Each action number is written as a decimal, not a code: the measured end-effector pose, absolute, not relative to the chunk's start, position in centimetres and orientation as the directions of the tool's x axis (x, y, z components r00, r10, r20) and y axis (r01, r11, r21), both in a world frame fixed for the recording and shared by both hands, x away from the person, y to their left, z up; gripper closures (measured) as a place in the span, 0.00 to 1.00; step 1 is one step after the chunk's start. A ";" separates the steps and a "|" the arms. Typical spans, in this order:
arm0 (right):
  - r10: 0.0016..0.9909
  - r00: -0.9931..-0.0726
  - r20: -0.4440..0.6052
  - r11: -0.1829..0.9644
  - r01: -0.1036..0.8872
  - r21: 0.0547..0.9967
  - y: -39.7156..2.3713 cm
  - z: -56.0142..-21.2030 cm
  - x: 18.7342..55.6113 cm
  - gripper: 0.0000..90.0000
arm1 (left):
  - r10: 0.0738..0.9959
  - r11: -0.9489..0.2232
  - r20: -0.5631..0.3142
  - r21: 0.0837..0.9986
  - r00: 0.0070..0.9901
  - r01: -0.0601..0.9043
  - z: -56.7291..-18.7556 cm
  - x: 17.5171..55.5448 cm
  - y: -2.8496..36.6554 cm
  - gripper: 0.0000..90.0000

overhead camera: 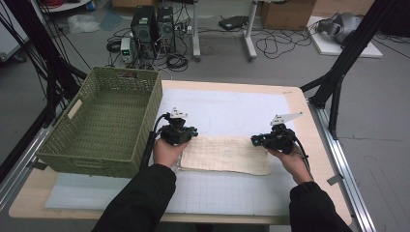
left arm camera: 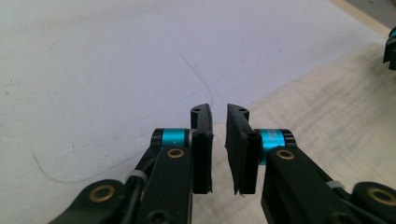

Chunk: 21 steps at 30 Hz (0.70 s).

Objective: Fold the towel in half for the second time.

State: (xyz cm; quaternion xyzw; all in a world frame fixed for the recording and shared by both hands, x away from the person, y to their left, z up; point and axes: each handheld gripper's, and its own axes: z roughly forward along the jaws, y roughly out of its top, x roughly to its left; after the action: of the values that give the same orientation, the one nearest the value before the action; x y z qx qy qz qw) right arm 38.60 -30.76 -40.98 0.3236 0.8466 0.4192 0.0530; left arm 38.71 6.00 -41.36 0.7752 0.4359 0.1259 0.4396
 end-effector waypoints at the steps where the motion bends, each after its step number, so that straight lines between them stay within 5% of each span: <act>1: 0.601 -0.779 0.182 0.441 0.512 0.737 -30.7 -41.3 39.0 0.94 | 0.788 -0.239 -0.189 0.783 0.586 0.574 -41.8 39.0 5.9 0.93; 7: 0.658 -0.725 0.203 0.460 0.601 0.654 -31.1 -43.5 40.4 0.96 | 0.814 -0.329 -0.114 0.717 0.569 0.614 -43.5 39.7 5.5 0.96; 17: 0.712 -0.666 0.220 0.386 0.634 0.670 -34.9 -44.1 39.7 0.96 | 0.828 -0.323 -0.085 0.737 0.555 0.594 -44.2 39.5 5.7 0.98; 21: 0.710 -0.670 0.217 0.391 0.631 0.670 -35.0 -43.9 39.6 0.92 | 0.821 -0.321 -0.089 0.745 0.564 0.585 -44.0 39.4 5.9 0.90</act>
State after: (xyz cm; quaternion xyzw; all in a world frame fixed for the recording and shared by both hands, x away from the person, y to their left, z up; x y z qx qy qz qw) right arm 39.57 -34.98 -43.92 0.4027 0.8324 0.3772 0.0522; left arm 39.40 5.93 -43.96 0.7979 0.4406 0.1545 0.3812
